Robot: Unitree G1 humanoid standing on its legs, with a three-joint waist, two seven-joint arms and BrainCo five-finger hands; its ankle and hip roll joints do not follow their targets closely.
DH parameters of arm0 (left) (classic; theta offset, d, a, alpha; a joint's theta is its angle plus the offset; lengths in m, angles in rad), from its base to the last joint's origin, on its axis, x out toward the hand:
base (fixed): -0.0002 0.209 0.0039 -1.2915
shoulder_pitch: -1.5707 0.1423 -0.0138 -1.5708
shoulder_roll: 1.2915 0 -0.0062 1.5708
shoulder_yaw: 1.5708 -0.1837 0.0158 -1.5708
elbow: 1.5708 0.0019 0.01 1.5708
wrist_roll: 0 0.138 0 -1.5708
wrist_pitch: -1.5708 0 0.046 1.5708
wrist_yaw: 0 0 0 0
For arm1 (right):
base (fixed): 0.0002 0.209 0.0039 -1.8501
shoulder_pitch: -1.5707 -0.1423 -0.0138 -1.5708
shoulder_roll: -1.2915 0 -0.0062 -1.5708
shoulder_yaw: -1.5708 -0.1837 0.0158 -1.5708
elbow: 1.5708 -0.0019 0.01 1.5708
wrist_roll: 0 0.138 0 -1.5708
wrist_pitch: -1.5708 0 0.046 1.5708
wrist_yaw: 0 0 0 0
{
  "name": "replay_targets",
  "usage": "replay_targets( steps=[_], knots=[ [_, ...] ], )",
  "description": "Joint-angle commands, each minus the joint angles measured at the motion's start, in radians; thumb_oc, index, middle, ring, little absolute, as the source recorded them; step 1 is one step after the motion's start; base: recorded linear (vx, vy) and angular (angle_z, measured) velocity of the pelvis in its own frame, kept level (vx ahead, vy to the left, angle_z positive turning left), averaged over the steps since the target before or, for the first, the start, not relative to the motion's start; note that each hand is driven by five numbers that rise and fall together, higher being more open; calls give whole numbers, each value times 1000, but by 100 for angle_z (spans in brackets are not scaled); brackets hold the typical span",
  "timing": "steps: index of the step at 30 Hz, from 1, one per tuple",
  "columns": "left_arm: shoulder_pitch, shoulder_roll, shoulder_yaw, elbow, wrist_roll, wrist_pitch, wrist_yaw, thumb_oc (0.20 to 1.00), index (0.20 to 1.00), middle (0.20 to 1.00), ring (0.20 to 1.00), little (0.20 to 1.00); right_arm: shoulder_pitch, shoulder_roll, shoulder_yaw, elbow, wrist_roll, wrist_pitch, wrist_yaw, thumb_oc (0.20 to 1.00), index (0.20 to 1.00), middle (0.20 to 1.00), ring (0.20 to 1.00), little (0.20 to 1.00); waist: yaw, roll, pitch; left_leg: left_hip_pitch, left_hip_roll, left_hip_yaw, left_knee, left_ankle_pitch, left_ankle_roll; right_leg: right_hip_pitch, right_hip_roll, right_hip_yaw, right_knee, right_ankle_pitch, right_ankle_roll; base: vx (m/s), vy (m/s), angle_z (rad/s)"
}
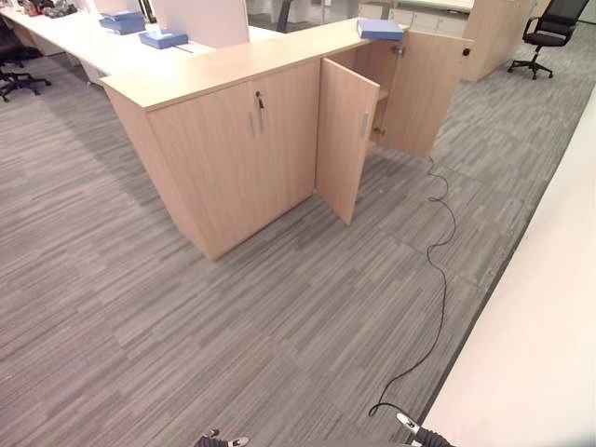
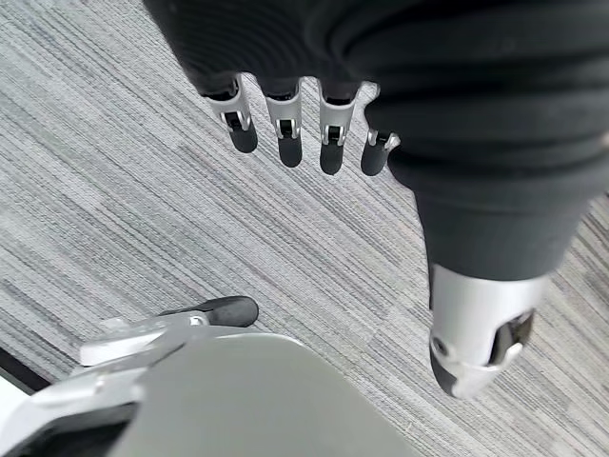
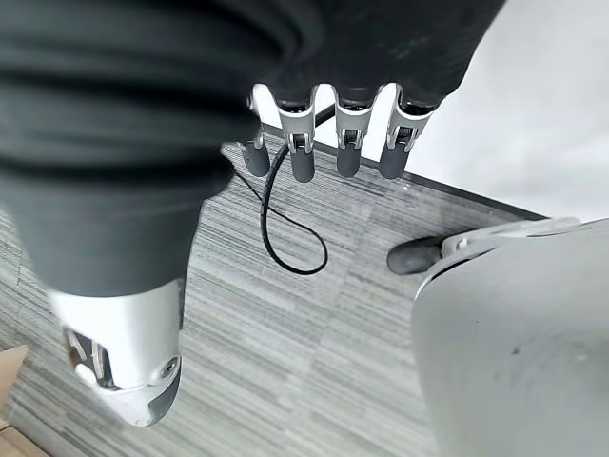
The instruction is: Put the empty folder in the office cabinet
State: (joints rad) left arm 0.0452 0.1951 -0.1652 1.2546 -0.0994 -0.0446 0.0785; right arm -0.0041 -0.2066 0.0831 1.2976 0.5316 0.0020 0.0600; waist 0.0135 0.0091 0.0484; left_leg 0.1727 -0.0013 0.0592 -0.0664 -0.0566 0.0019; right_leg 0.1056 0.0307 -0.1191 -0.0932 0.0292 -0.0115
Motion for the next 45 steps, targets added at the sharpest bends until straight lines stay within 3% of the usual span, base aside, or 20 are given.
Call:
replay_targets(
  steps=[1,10,15,19,20,21,22,23,24,27,31,33,35,39,42,43,45],
  knots=[
    [-32,-10,-12,55,27,-18,11,1000,1000,1000,1000,1000,-36,22,16,45,42,-28,-5,1000,1000,1000,1000,1000,8,-27,2,-21,-22,-17,-21,-36,-13,16,-60,-33,6,-38,107,0,0,0],
    [-40,3,-5,51,35,-18,46,1000,1000,1000,1000,1000,-40,17,8,37,63,-30,-14,1000,1000,1000,1000,1000,5,-31,18,-14,-14,-19,-21,-34,-21,23,-58,-38,6,-44,102,23,-47,1],
    [-60,16,6,44,12,-20,71,1000,1000,1000,1000,1000,-54,10,4,35,89,-36,-22,1000,1000,1000,1000,1000,4,-42,53,-11,23,-7,3,-27,-38,28,-42,-31,11,-51,80,29,-137,2],
    [-79,24,8,23,-24,-34,72,1000,1000,1000,1000,1000,-68,2,7,39,110,-42,-25,1000,1000,1000,1000,1000,10,-66,102,-136,50,19,267,-62,-56,9,-34,-10,64,-83,44,-30,-159,-12],
    [-80,24,8,23,-24,-34,72,1000,1000,1000,1000,1000,-69,2,7,39,110,-42,-25,1000,1000,1000,1000,1000,9,-65,101,-142,52,18,276,-66,-57,7,-33,-11,65,-83,44,-54,-179,-22],
    [-92,25,10,3,-44,-39,80,1000,1000,1000,1000,1000,-81,-5,11,40,113,-44,-30,1000,1000,1000,1000,1000,22,-68,135,-240,56,-8,457,-15,-41,7,-25,1,81,-88,21,-34,-119,-28],
    [-92,26,10,3,-44,-39,80,1000,1000,1000,1000,1000,-81,-5,11,40,113,-44,-30,1000,1000,1000,1000,1000,20,-70,131,-245,54,-10,455,-12,-41,2,-26,-1,82,-88,21,-44,-180,-45],
    [-100,24,12,-9,-67,-44,90,1000,1000,1000,1000,1000,-89,-10,16,40,112,-44,-36,1000,1000,1000,1000,1000,28,-72,144,-332,35,-45,531,38,-22,-8,-20,8,97,-95,11,-16,-62,-47],
    [-100,24,12,-9,-67,-44,91,1000,1000,1000,1000,1000,-89,-9,16,40,112,-44,-36,1000,1000,1000,1000,1000,27,-71,142,-335,35,-47,534,37,-22,-11,-20,6,98,-95,11,39,-58,-41],
    [-89,17,15,-12,-81,-49,90,1000,1000,1000,1000,1000,-86,-18,13,47,102,-47,-42,1000,1000,1000,1000,1000,46,-70,133,-401,-24,-113,421,26,-20,5,-17,48,83,-103,21,132,32,-26],
    [-80,14,17,3,-86,-51,88,1000,1000,1000,1000,1000,-82,-23,23,46,78,-51,-46,1000,1000,1000,1000,1000,73,-37,128,-433,-70,-251,200,171,-53,41,15,113,65,-117,20,149,60,-53],
    [-75,13,17,10,-88,-51,87,1000,1000,1000,1000,1000,-76,-18,29,46,75,-51,-45,1000,1000,1000,1000,1000,83,-22,123,-425,-81,-292,136,194,-56,58,39,165,66,-126,14,191,115,-97],
    [-65,12,14,19,-80,-50,84,1000,1000,1000,1000,1000,-61,-14,24,49,75,-51,-40,1000,1000,1000,1000,1000,73,-26,97,-385,-85,-317,118,193,-50,68,33,183,47,-128,18,207,163,-133],
    [-70,16,13,25,-68,-52,81,1000,1000,1000,1000,1000,-60,-8,9,53,78,-42,-32,1000,1000,1000,1000,1000,61,-35,62,-363,-94,-284,123,147,-18,68,-10,229,32,-136,53,189,257,-83],
    [-69,22,33,22,-70,-58,90,1000,1000,1000,1000,1000,-87,-11,16,51,39,-37,-19,1000,1000,1000,1000,1000,82,-30,38,-353,-99,-236,119,102,15,25,-59,282,44,-121,101,59,248,-69],
    [-69,22,33,22,-70,-58,90,1000,1000,1000,1000,1000,-87,-10,15,51,39,-37,-19,1000,1000,1000,1000,1000,86,-31,38,-353,-99,-232,120,101,15,24,-60,286,44,-121,101,20,262,-128],
    [-77,34,61,26,-81,-61,95,1000,1000,1000,1000,1000,-124,-16,19,44,1,-37,-13,1000,1000,1000,1000,1000,117,-15,42,-337,-70,-148,105,70,29,-57,-129,230,128,-108,154,-15,163,-113]
  ],
)
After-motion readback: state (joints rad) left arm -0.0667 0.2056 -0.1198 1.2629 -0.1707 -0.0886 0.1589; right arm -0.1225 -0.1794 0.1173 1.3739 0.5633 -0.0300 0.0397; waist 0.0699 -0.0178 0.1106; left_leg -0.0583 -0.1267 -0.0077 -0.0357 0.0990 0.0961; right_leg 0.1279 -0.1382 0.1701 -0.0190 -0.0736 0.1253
